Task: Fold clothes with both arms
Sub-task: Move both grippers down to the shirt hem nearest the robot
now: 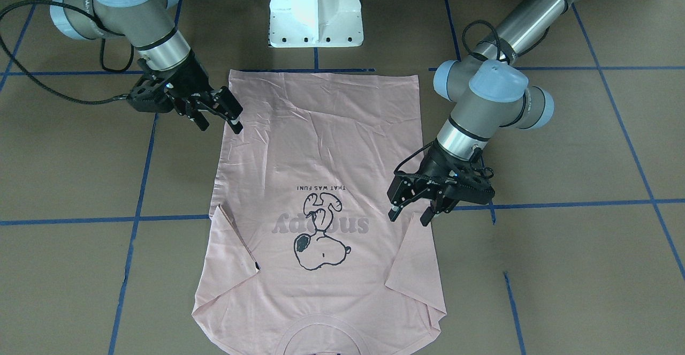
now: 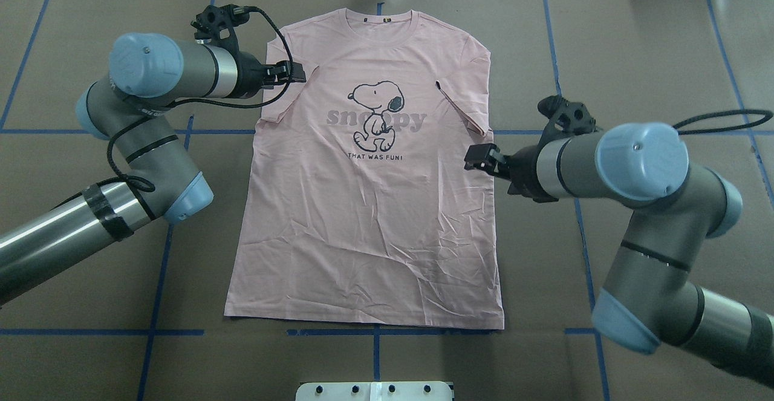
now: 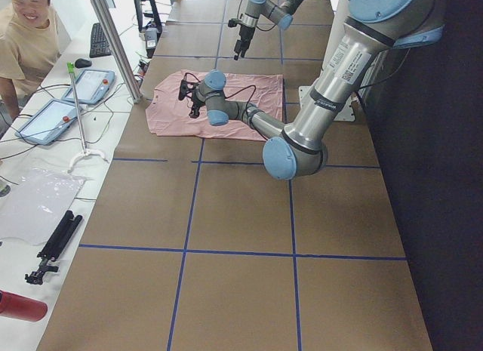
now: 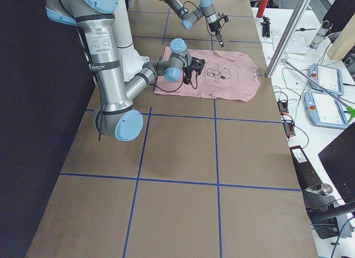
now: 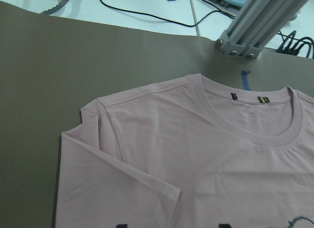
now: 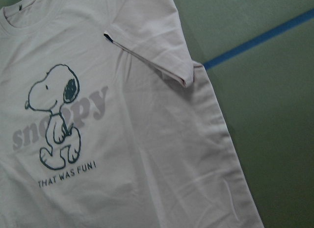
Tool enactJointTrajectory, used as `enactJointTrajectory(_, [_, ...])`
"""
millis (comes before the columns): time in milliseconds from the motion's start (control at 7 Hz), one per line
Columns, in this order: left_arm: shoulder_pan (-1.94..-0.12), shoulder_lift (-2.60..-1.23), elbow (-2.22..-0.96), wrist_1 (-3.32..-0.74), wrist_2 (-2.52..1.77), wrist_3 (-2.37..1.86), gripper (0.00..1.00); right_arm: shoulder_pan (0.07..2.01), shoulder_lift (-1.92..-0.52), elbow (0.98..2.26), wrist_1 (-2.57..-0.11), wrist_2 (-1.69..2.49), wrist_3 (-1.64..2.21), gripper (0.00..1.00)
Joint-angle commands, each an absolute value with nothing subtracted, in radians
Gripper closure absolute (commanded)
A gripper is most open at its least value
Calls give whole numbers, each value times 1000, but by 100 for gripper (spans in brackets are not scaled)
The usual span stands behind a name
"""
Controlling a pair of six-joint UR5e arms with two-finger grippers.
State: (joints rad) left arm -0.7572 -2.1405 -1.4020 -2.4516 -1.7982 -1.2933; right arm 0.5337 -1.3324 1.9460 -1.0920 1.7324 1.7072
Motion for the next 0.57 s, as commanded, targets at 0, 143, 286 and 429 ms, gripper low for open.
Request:
enactJointTrajectory(0, [-733, -2015, -1642, -2331, -1866, -1350, 21, 326, -1466, 2064, -1095, 1582, 1887, 0])
enactJointTrajectory(143, [-720, -2005, -1684, -2282, -1870, -1354, 20, 201, -1500, 2095, -1112, 1418, 1949, 0])
enactJointTrajectory(286, [-698, -2003, -1675, -2280, -1868, -1383, 20, 143, -1496, 2108, -1185, 1357, 2048, 0])
enactJointTrajectory(429, [-698, -2002, -1672, -2279, -1868, -1391, 19, 83, -1506, 2102, -1196, 1330, 2125, 0])
